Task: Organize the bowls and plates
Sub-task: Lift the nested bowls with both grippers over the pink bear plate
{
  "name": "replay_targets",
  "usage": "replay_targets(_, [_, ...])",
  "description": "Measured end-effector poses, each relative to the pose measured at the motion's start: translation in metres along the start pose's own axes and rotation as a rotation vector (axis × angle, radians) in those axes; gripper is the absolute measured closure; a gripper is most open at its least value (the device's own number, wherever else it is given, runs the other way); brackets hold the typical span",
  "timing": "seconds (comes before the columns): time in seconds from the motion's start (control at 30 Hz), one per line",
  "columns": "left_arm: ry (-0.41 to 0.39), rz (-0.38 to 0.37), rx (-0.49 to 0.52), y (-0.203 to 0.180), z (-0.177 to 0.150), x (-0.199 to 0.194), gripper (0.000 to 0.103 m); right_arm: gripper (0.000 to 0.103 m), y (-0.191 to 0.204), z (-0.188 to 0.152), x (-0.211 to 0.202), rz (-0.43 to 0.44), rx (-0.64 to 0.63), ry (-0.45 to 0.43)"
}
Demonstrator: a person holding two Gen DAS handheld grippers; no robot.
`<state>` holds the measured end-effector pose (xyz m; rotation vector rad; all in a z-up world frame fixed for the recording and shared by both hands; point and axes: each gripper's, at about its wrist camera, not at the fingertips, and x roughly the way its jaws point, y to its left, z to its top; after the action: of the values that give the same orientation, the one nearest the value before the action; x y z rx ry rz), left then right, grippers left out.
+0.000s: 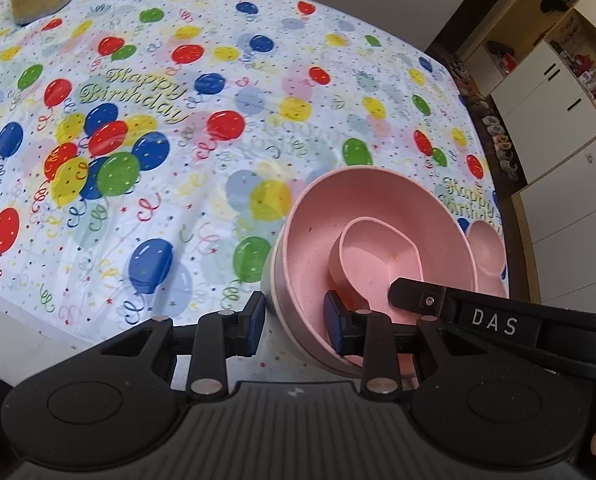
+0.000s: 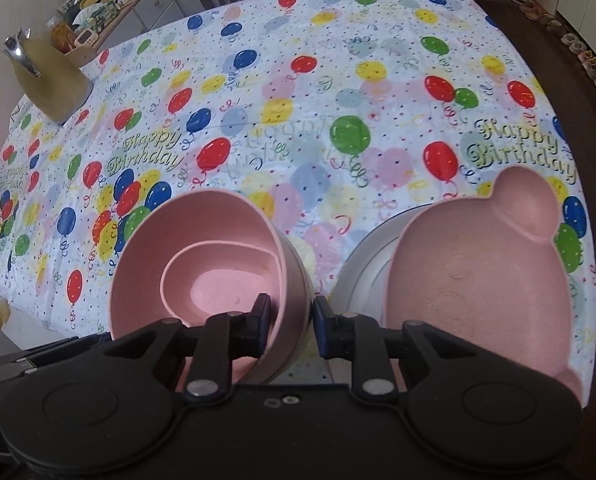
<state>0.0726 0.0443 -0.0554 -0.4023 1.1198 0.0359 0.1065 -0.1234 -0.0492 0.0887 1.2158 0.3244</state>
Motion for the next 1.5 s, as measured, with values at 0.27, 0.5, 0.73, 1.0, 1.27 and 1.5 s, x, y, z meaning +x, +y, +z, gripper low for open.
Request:
replay_targets(0.27, [-0.008,-0.015,0.058,-0.042,0.001,-0.003,0.072,0.082,-0.031,0.004,-0.026,-0.003,0.020,-0.031])
replay_targets(0.5, [0.009,-0.040,0.101,-0.076,-0.001,0.003,0.072,0.082,-0.060,0.006,-0.044,-0.029,0.040,-0.053])
replay_targets(0.73, [0.028,-0.058,0.146,-0.108,-0.004,0.014,0.072,0.082,-0.092,0.004,-0.055,-0.048,0.085,-0.066])
replay_targets(1.0, [0.055,-0.066,0.168,-0.129,-0.012,0.033,0.072,0.082,-0.123,-0.002,-0.055,-0.069,0.122,-0.056])
replay_targets(1.27, [0.079,-0.056,0.169,-0.136,-0.019,0.053,0.072,0.082,-0.141,-0.006,-0.040,-0.084,0.142,-0.022])
replay_targets(1.5, [0.092,-0.052,0.161,-0.137,-0.021,0.063,0.072,0.082,-0.147,-0.008,-0.031,-0.090,0.133,0.001])
